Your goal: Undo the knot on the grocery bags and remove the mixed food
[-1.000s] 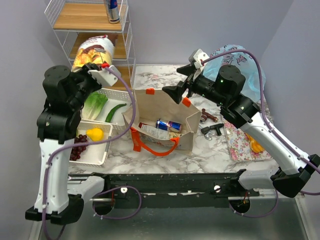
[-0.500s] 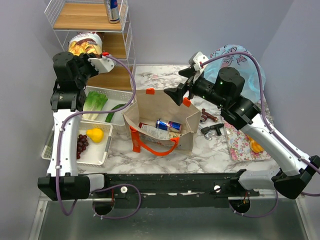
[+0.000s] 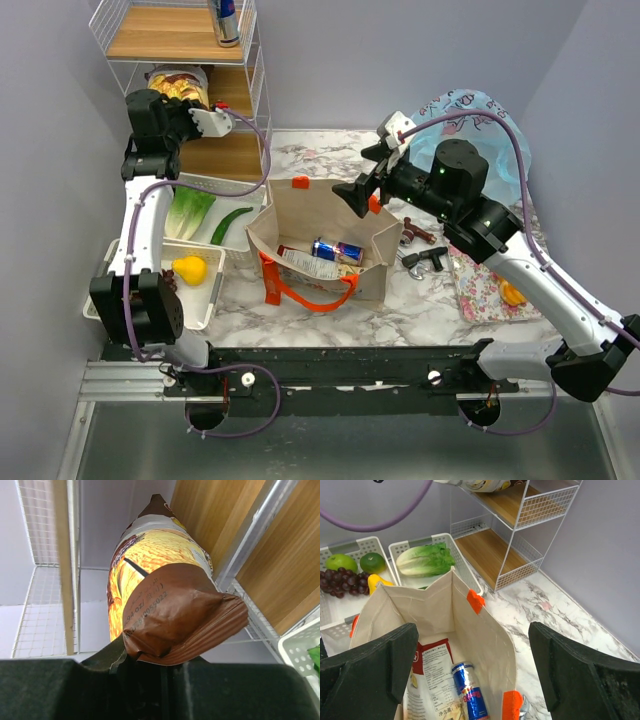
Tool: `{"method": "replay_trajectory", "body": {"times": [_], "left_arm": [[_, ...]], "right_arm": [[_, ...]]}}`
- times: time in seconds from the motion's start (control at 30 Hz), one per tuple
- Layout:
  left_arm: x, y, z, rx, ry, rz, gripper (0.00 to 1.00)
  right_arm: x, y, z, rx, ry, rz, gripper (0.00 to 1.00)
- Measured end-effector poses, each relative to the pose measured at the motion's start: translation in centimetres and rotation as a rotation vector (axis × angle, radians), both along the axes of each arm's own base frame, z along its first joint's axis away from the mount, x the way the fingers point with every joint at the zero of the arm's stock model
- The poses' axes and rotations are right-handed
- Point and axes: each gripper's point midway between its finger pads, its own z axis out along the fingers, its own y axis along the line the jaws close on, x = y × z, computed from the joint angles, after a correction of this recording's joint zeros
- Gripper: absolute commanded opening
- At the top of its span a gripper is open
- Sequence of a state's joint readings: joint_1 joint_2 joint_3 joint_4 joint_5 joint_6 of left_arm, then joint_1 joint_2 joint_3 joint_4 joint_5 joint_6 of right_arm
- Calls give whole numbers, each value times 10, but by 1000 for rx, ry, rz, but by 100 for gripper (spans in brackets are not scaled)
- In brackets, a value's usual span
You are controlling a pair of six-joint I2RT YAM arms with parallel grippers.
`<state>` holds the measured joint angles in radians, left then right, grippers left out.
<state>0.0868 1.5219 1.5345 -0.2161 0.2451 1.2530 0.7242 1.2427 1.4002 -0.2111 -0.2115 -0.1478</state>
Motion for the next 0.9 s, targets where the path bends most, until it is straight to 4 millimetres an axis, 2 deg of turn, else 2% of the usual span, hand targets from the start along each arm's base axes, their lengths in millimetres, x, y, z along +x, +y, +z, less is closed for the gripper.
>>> {"method": "replay_trajectory", "body": {"times": [0.07,0.13,0.3,0.37,0.4,0.43,0.53,0.57,0.6,0.73,0.9], "left_arm": [[11,11,-11,40,15,7,1],[18,21,-20,69,23,10,8],[39,35,-17,120,-8,-1,20],[49,40,-18,134,-13,-13,38],[54,43,-18,142,-17,-15,52],[59,46,-18,152,-21,-18,63],[71,59,-15,179,-35,0,84],[71,63,-14,184,-35,10,94],[70,66,-14,189,-31,14,98],[57,74,-14,200,-9,24,99],[15,64,-27,202,64,-11,99]], "right_arm": [[0,-2,-1,-6,-1,-4,99],[-1,-2,-1,-11,-4,-5,99],[0,-4,-4,-20,3,-10,99],[0,-4,-5,-23,2,-12,99],[0,-4,-5,-24,1,-11,99],[0,-4,-5,-25,0,-11,99],[0,-4,-5,-28,-2,-12,99],[0,-4,-5,-28,-3,-12,99],[0,-4,-5,-30,-5,-13,99],[1,-5,-6,-34,-5,-15,99],[1,-5,-6,-36,-4,-14,99]]}}
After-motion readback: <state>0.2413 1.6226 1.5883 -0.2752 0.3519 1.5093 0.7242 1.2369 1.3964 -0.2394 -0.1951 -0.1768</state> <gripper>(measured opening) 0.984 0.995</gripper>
